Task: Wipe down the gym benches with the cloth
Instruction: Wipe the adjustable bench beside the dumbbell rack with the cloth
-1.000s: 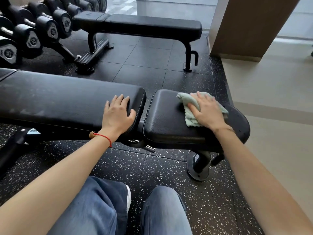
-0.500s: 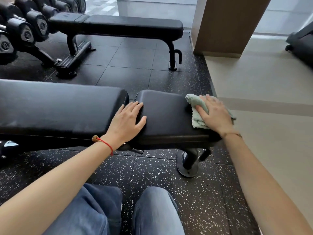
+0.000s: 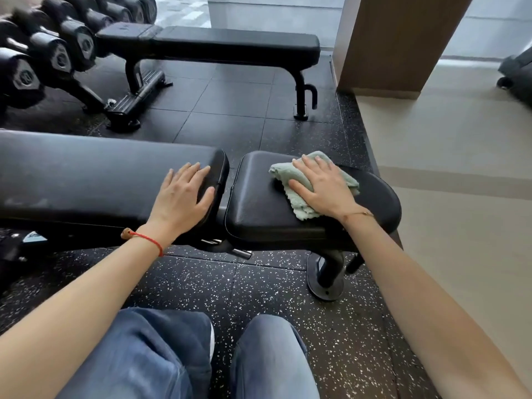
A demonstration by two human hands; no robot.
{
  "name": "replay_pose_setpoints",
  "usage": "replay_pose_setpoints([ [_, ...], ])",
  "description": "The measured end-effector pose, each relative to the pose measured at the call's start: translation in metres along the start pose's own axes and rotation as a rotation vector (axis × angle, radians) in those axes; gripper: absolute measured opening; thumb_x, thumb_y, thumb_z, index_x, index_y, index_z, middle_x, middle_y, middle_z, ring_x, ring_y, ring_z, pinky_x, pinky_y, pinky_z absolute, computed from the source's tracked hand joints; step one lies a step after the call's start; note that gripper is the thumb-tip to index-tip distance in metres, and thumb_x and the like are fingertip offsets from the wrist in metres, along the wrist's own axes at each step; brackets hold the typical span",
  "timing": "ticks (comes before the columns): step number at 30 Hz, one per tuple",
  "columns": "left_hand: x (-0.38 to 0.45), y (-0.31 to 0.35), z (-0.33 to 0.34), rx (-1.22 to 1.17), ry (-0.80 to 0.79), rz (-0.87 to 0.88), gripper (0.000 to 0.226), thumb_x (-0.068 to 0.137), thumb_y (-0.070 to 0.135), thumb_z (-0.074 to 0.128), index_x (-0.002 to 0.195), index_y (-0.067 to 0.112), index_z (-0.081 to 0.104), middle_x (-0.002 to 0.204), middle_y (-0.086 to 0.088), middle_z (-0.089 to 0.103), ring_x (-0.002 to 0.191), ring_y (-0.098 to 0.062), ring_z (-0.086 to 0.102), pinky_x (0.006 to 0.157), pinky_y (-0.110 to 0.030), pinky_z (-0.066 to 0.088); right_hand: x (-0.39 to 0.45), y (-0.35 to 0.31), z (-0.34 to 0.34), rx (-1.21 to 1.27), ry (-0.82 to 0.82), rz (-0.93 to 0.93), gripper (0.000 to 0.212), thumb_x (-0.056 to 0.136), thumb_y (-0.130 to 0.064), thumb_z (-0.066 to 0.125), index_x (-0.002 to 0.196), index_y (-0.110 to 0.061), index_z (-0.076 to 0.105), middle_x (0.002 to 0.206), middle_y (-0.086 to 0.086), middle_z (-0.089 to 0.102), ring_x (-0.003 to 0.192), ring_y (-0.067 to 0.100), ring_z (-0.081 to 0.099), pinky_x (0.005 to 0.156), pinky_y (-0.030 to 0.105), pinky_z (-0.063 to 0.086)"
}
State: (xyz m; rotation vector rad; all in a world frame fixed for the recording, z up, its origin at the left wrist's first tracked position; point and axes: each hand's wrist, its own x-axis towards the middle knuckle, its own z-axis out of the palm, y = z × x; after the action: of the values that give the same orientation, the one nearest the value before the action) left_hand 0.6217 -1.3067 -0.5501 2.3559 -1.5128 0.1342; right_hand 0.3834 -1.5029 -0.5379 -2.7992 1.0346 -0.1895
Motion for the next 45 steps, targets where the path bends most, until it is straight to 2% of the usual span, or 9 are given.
replay_pose_setpoints([
  [5,-0.004,-0.014,-0.001,-0.036,-0.022,-0.082,0.053,0.099,0.032,0.044,0.148,0.015,0.037,0.157,-0.007,0.031,0.148,-0.022,0.021,0.122,-0.044,0.012,-0.038,-0.057,0.016,0.080,-0.024,-0.350,0.066,0.096,-0.063,0.033,0.154,-0.033,0.022,0.162,-0.005,0.018,0.151,0.017,0.006,0.124,0.038,-0.001],
  [8,-0.005,-0.014,0.003,-0.045,-0.005,-0.082,0.053,0.098,0.033,0.044,0.148,0.016,0.038,0.157,-0.006,0.032,0.148,-0.022,0.021,0.122,-0.044,0.012,-0.080,-0.049,0.025,-0.028,0.079,-0.496,0.073,0.094,-0.065,0.039,0.155,-0.028,0.020,0.162,-0.005,0.018,0.151,0.018,0.010,0.124,0.041,0.007],
  [11,-0.005,-0.014,0.007,-0.052,0.038,-0.101,0.053,0.096,0.033,0.046,0.146,0.016,0.041,0.155,-0.005,0.036,0.146,-0.021,0.025,0.122,-0.044,0.014,-0.075,-0.061,0.028,-0.107,0.147,-0.481,0.078,0.090,-0.064,0.047,0.153,-0.023,0.026,0.160,0.000,0.026,0.149,0.023,0.019,0.122,0.045,0.017],
  [15,-0.003,-0.016,0.007,-0.064,0.051,-0.104,0.053,0.094,0.034,0.048,0.144,0.018,0.043,0.154,-0.004,0.038,0.145,-0.021,0.028,0.121,-0.044,0.015,-0.051,-0.100,0.032,-0.117,0.115,-0.520,0.078,0.088,-0.063,0.053,0.151,-0.021,0.033,0.158,0.002,0.031,0.148,0.024,0.022,0.123,0.043,0.013],
  [23,-0.004,-0.015,0.007,-0.058,0.041,-0.111,0.055,0.095,0.035,0.047,0.147,0.018,0.040,0.156,-0.003,0.035,0.147,-0.020,0.024,0.122,-0.044,0.013,-0.093,-0.019,0.020,-0.060,0.224,-0.356,0.083,0.082,-0.062,0.059,0.151,-0.023,0.034,0.157,-0.002,0.032,0.148,0.017,0.024,0.120,0.044,0.024],
  [29,-0.004,-0.016,0.010,-0.063,0.067,-0.106,0.055,0.093,0.035,0.049,0.145,0.018,0.043,0.154,-0.005,0.038,0.146,-0.022,0.028,0.121,-0.045,0.015,-0.060,-0.089,0.034,-0.080,0.168,-0.398,0.085,0.083,-0.067,0.054,0.151,-0.021,0.032,0.157,0.002,0.033,0.147,0.024,0.026,0.122,0.044,0.018],
  [33,-0.006,-0.019,0.010,-0.066,0.055,-0.085,0.054,0.095,0.036,0.048,0.146,0.020,0.042,0.155,-0.004,0.037,0.146,-0.021,0.027,0.122,-0.043,0.015,-0.084,-0.041,0.028,-0.100,0.218,-0.445,0.082,0.084,-0.064,0.054,0.151,-0.022,0.034,0.156,0.000,0.034,0.146,0.020,0.028,0.121,0.043,0.023],
  [38,-0.007,-0.018,0.011,-0.056,0.050,-0.089,0.055,0.095,0.036,0.047,0.146,0.018,0.041,0.155,-0.004,0.036,0.147,-0.021,0.025,0.122,-0.044,0.014,-0.116,0.051,0.004,-0.134,0.238,-0.312,0.085,0.082,-0.068,0.053,0.150,-0.022,0.035,0.157,-0.003,0.032,0.148,0.017,0.023,0.117,0.048,0.029],
  [45,-0.006,-0.016,0.012,-0.034,0.037,-0.095,0.057,0.094,0.037,0.046,0.147,0.017,0.039,0.156,-0.005,0.034,0.147,-0.021,0.024,0.122,-0.045,0.013,-0.072,-0.065,0.029,-0.155,0.162,-0.435,0.083,0.084,-0.068,0.050,0.151,-0.021,0.034,0.157,0.001,0.033,0.147,0.024,0.026,0.121,0.044,0.021],
])
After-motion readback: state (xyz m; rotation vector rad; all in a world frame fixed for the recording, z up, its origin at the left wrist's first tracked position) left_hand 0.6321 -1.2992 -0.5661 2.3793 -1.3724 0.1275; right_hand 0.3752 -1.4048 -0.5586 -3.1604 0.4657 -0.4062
